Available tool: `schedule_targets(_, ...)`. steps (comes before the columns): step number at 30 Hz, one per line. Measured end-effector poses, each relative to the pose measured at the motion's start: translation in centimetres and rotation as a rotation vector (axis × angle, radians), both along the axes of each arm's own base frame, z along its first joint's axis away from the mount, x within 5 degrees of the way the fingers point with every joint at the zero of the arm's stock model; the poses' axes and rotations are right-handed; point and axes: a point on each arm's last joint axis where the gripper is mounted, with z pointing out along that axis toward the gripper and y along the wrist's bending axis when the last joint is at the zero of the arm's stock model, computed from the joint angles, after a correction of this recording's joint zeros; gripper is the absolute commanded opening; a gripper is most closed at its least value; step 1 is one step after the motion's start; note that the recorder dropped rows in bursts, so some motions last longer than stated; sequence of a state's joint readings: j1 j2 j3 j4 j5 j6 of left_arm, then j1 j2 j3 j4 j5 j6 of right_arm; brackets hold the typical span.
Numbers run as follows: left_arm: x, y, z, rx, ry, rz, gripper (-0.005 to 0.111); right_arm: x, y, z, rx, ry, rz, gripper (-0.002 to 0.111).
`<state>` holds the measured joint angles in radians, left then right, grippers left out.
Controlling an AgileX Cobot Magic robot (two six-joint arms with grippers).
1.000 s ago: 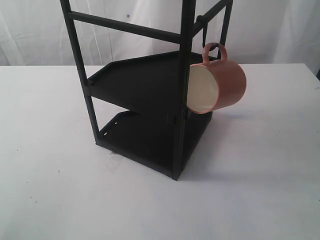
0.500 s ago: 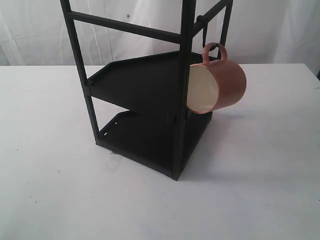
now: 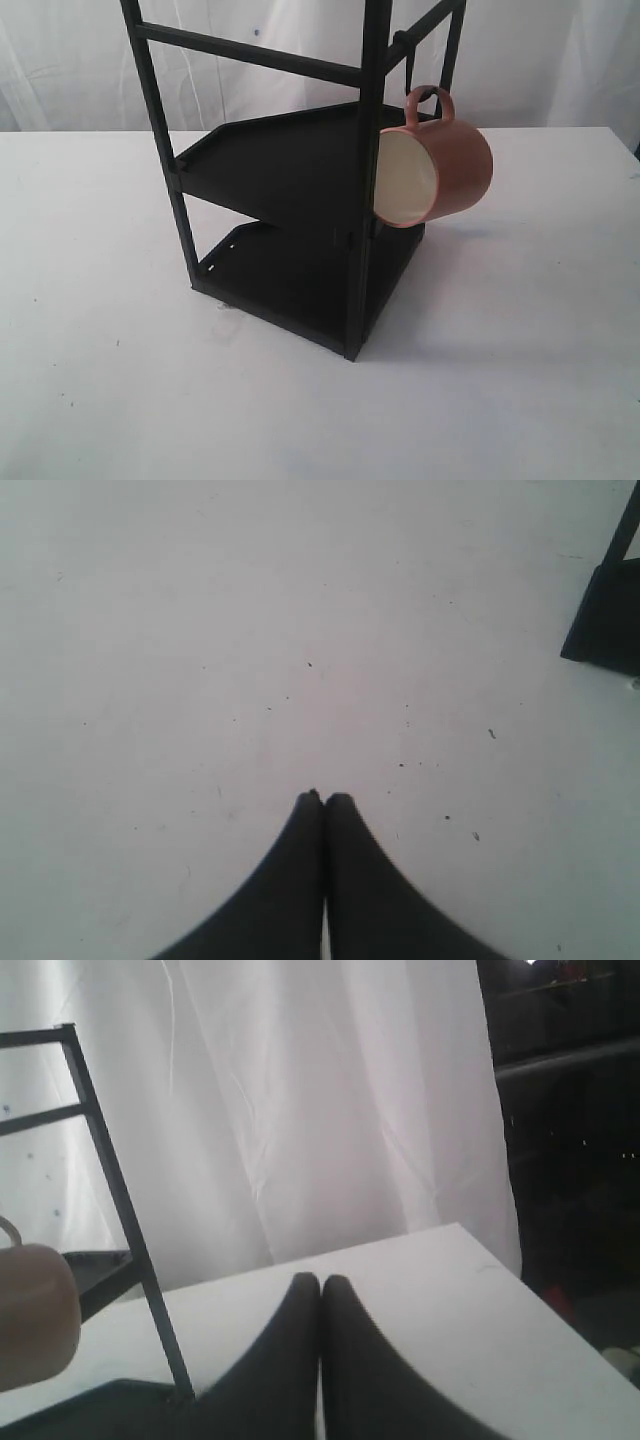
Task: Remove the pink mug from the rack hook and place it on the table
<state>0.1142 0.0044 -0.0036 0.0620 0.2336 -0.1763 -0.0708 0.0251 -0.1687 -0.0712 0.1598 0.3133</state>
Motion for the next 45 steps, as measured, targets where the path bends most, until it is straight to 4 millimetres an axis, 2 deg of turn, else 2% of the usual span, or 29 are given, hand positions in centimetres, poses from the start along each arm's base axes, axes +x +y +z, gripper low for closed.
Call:
schedule_targets(4,0.0,0.0,0.0,0.000,0.000,0.000,0.000,0.9,-0.1,-0.2,0.010,0.122,-0.004,0.000)
schedule_targets(9,0.0,0.0,0.0,0.000,0.000,0.000,0.000,3.1,-0.2,-0.5,-0.002,0.332,0.009,0.000)
schedule_targets(14,0.0,0.0,0.0,0.000,0.000,0.000,0.000,5.1,0.7,-0.8,-0.081,0.504,0.129,0.000)
schedule_targets(21,0.0,0.0,0.0,0.000,0.000,0.000,0.000,7.1,3.0,0.9,-0.213,0.627,0.366,0.000)
schedule_targets(28,0.0,0.0,0.0,0.000,0.000,0.000,0.000,7.3,4.7,1.7,-0.051,0.565,0.484,0.000)
schedule_targets(34,0.0,0.0,0.0,0.000,0.000,0.000,0.000,6.7,4.8,0.8,-0.171,0.640,0.537,0.000)
schedule_targets(40,0.0,0.0,0.0,0.000,0.000,0.000,0.000,6.1,4.0,-1.0,-0.282,0.839,0.514,0.000)
schedule_targets(42,0.0,0.0,0.0,0.000,0.000,0.000,0.000,6.0,3.7,-0.4,-0.271,0.881,0.477,0.000)
schedule_targets(45,0.0,0.0,0.0,0.000,0.000,0.000,0.000,6.1,3.5,1.9,-0.236,0.883,0.432,0.000)
